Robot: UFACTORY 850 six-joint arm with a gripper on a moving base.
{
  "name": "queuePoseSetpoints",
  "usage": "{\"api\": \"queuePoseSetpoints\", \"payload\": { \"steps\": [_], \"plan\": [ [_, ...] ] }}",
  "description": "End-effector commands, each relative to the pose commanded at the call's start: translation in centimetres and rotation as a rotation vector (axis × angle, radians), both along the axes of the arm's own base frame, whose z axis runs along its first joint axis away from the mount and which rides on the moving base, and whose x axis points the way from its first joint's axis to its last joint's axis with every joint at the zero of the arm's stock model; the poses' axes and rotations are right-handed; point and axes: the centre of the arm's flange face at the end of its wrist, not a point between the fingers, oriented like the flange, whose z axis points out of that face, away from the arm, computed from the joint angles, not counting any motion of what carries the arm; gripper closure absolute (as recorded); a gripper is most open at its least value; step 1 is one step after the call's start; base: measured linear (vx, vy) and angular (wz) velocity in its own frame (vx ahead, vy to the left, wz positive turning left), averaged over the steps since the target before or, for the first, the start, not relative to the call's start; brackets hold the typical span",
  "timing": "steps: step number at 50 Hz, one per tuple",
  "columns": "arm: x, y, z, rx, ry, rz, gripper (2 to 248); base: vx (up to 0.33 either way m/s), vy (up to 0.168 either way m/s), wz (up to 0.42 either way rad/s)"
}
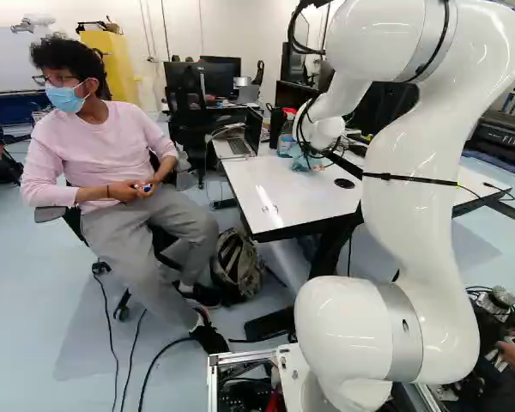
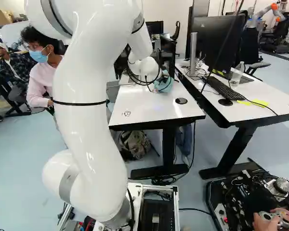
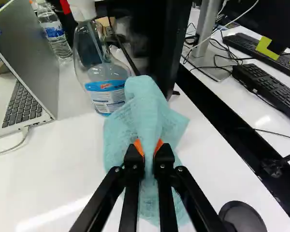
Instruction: Clean the table with the green towel
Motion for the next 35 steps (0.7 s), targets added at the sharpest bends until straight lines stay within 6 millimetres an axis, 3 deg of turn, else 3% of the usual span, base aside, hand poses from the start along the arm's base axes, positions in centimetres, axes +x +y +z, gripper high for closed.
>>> {"api": "queuePoseSetpoints", "payload": {
  "steps": [35],
  "plan": [
    [0.04,-0.01,-0.83,0.007,0.027,0.0,211,0.0,0.0,0.0]
  ]
}}
